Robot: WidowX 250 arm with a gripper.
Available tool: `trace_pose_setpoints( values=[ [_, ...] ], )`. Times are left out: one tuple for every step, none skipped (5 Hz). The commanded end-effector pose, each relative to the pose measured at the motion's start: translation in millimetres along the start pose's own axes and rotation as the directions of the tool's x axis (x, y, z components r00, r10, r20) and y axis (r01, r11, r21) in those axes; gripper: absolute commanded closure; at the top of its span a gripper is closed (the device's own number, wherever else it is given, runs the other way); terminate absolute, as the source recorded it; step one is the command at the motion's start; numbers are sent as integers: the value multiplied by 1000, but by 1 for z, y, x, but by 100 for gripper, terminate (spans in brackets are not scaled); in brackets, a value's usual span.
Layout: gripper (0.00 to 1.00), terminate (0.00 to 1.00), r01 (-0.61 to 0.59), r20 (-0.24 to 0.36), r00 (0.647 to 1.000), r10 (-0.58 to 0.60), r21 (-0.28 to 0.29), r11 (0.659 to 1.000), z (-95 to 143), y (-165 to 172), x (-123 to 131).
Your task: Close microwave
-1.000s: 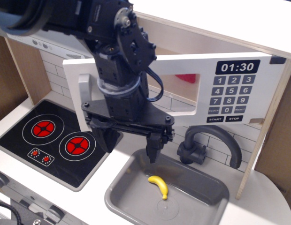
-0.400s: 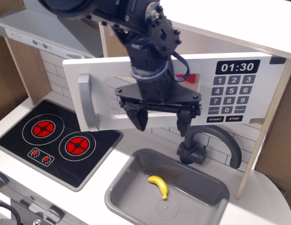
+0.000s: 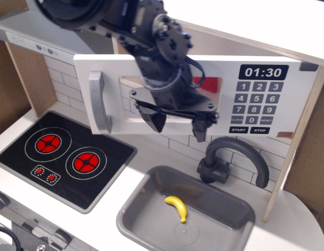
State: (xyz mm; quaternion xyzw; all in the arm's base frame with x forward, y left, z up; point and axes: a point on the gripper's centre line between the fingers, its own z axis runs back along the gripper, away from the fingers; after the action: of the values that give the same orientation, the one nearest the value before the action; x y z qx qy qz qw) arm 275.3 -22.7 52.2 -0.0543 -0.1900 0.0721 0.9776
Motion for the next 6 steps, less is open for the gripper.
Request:
trace_pose_setpoints(
  values=[
    [0,0,30,101,994,-30,4,1000,-1,7,45],
    [0,0,45,153,987,-50,32,998,-6,11,58],
    [0,0,39,169,985,-44,33,999,-6,11,62],
    [0,0,36,176,984,-42,34,999,-7,11,64],
    [0,0,36,190,981,-41,30,999,-8,13,69],
    [0,0,24,196,980,-30,34,999,-11,15,76]
  ],
)
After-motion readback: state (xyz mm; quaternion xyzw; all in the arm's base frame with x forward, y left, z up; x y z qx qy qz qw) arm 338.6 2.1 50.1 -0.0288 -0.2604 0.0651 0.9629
